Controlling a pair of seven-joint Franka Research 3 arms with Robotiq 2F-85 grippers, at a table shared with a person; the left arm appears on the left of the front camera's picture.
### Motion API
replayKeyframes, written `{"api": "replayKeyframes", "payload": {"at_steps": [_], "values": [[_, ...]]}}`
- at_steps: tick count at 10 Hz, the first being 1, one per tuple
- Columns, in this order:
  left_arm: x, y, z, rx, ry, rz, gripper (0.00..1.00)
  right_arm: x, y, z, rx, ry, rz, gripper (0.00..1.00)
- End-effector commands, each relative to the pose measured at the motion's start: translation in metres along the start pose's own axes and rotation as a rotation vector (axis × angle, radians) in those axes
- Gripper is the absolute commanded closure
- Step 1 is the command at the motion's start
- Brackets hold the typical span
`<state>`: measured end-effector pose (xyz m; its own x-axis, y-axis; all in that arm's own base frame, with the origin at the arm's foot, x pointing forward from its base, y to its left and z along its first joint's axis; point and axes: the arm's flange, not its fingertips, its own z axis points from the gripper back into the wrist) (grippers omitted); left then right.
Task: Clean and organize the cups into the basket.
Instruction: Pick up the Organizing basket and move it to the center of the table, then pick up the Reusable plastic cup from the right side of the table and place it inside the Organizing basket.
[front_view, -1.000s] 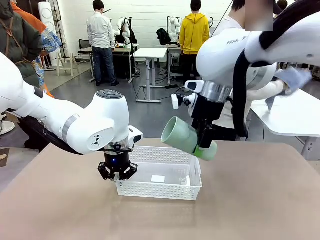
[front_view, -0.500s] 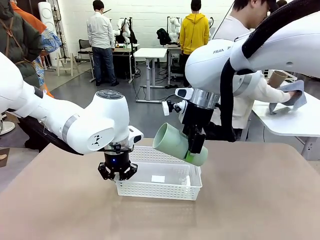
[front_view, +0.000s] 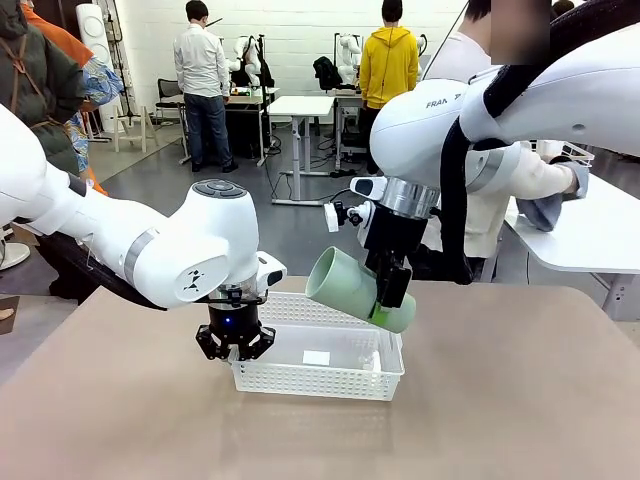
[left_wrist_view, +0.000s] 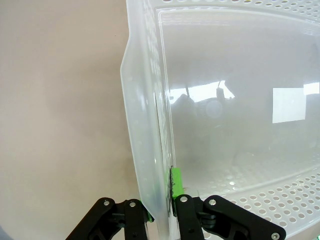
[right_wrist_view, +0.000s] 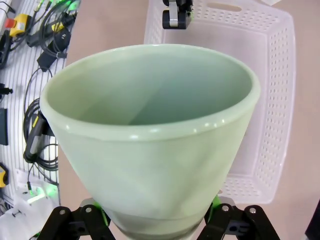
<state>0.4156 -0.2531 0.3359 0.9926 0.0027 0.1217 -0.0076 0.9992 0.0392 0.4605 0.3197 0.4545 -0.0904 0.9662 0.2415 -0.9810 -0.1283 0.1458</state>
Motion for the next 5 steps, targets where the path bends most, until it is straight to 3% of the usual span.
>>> {"api": "replayKeyframes", "payload": {"at_steps": [1, 5], "values": [[0.001, -0.002, 0.000, 0.000, -0.001, 0.000, 1.00, -0.004, -0.006, -0.012, 0.003, -0.006, 0.004, 0.19], [0.001, -0.002, 0.000, 0.000, -0.001, 0.000, 1.00, -0.015, -0.015, -0.041, 0.027, -0.085, 0.009, 0.19]]}}
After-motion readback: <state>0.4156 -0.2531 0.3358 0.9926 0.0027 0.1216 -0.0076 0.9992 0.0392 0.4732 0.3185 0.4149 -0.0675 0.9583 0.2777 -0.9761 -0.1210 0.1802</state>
